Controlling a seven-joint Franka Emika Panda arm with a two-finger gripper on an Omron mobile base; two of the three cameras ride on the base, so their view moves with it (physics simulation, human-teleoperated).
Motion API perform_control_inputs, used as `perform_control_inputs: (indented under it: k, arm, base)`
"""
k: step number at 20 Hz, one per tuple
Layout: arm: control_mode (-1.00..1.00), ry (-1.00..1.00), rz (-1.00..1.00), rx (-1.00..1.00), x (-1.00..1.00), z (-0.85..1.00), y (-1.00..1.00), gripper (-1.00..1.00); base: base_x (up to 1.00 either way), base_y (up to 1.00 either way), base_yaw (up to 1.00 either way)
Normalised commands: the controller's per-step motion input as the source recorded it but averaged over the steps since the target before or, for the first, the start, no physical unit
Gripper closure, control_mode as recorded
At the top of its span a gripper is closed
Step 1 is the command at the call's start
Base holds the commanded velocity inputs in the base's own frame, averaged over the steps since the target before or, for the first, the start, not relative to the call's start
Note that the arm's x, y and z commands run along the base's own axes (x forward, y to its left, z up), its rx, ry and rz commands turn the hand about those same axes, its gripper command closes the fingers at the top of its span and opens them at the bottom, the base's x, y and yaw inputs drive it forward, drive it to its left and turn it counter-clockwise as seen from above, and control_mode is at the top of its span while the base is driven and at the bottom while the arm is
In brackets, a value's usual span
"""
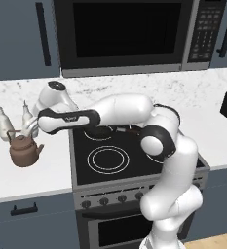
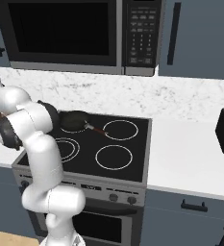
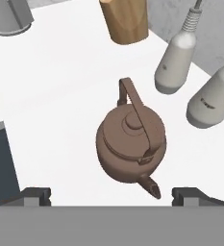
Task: Pick the kettle from the counter and place it on a stove burner. Then turn the burner on.
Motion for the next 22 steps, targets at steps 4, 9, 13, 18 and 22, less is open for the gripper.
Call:
perform_control_inputs:
  k: [4,9,13,18,22]
  arm:
    - [-1.00,0.00,0.01,-0.01,0.13,-0.18,0.25,-1.00]
    - [-1.00,0.00,0.01,-0.03,0.14,-0.36,0.26,-1.00]
    - [-1.00,0.02,0.00,-0.02,0.16,-0.23,0.24,-1.00]
    - [-1.00,0.03,0.00,-0.01,0.08,-0.02,0.07,-1.00]
    - [-1.00,0.06,0.00,0.00,0.09,0.00,0.00,-1.00]
  base:
    - [0.00,0.00,0.00]
    - [0.00,0.00,0.00]
    - [0.00,0.00,0.00]
    - [0.00,0.00,0.00]
    - [0.00,0.00,0.00]
